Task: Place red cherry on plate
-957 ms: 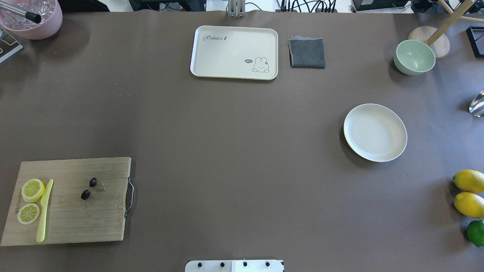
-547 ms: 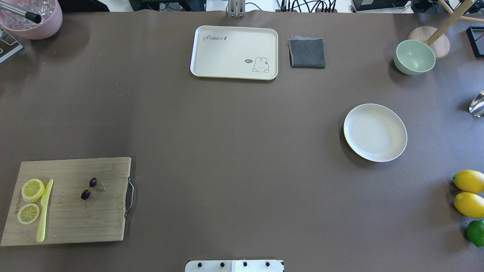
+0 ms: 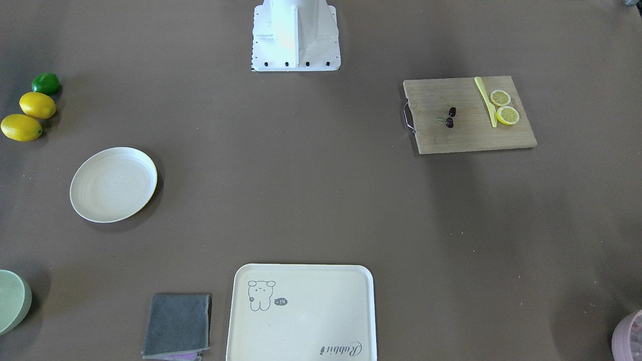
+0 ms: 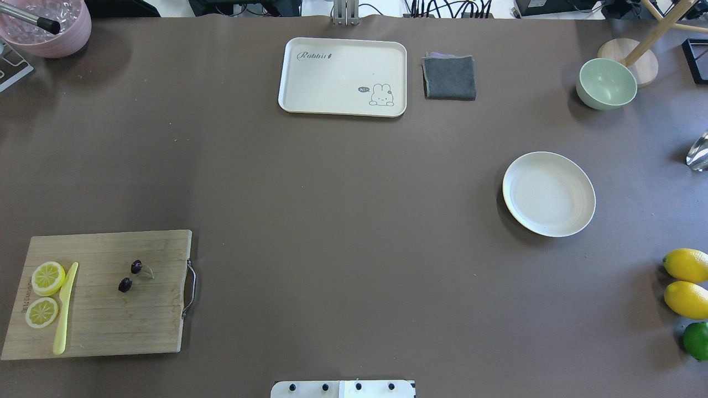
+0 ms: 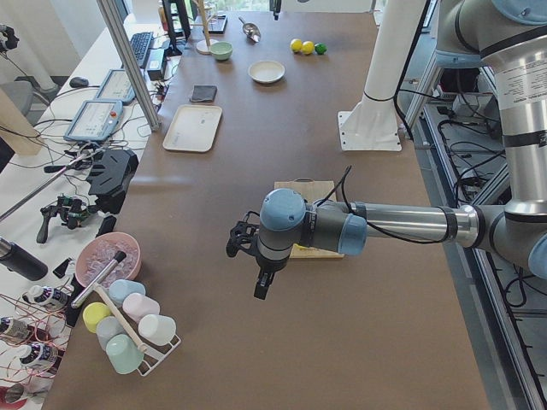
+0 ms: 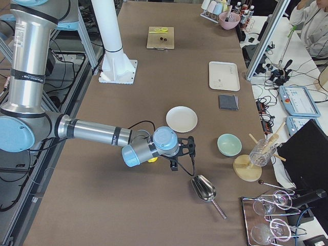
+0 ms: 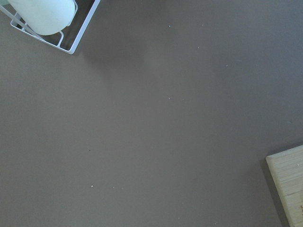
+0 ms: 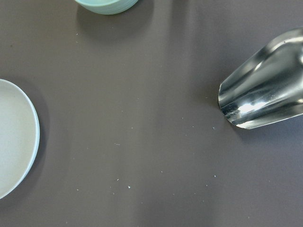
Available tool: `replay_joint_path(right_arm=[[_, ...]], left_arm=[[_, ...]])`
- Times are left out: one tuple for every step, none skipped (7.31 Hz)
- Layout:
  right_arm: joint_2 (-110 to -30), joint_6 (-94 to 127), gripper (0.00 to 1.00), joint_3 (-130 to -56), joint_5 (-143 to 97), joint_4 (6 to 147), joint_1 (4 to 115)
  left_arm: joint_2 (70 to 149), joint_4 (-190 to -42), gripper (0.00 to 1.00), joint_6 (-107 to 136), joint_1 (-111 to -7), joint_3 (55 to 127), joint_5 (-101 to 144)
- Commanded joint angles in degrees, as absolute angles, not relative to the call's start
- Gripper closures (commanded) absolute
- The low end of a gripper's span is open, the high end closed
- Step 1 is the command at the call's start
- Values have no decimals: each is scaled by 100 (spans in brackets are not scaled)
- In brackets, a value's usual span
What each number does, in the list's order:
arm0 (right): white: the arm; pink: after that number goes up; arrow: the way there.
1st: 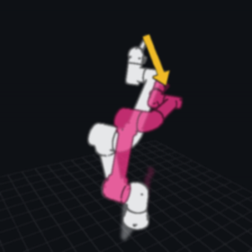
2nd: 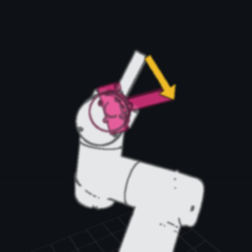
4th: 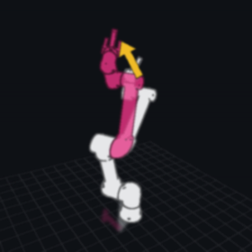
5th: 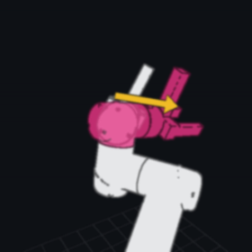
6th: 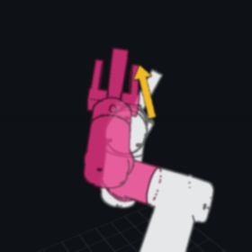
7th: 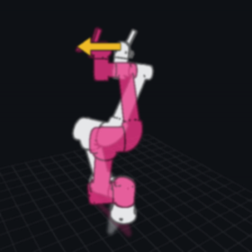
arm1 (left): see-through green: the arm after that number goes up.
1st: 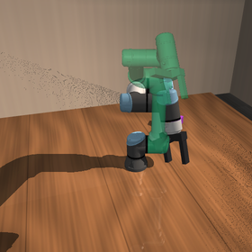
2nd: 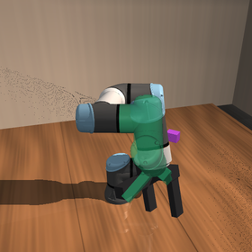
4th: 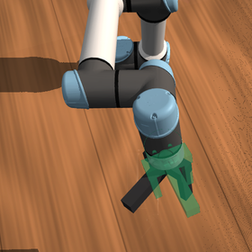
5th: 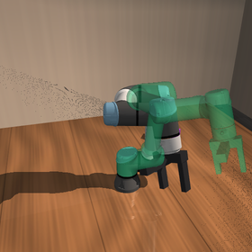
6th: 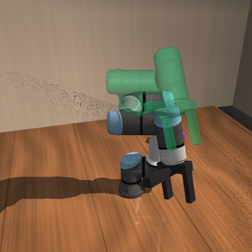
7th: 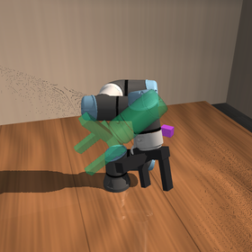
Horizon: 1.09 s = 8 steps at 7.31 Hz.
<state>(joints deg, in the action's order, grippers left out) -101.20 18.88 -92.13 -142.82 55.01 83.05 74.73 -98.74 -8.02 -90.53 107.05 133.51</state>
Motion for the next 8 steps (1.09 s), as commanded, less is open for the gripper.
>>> replay_joint_path(right_arm=[[-9890,2963,0,-9447,-13854,5485,7607],[-9627,3371,1,-9422,-13782,5484,7237],[-9267,4149,2,-9422,-13529,5484,6764],[-9081,4618,2,-9404,-12996,5476,6185],[-8922,4693,6,-9361,-12825,5493,5970],[-8904,4685,10,-9308,-12823,5493,5829],[-8851,4685,15,-9203,-12815,5484,5610],[-8790,4676,20,-9089,-12814,5484,5494]], left_arm=[[7471,-9888,2,-800,-9053,10696,13351],[7471,-9888,2,-800,-9053,10696,13351],[7471,-9888,2,-800,-9053,10688,13351],[7471,-9896,2,-800,-9053,10635,13351],[7471,-9896,2,-800,-9053,10635,13351],[7471,-9896,2,-800,-9053,10635,13351],[7471,-9896,2,-791,-9061,10643,13351],[7471,-9896,2,-800,-9070,10635,13351]])
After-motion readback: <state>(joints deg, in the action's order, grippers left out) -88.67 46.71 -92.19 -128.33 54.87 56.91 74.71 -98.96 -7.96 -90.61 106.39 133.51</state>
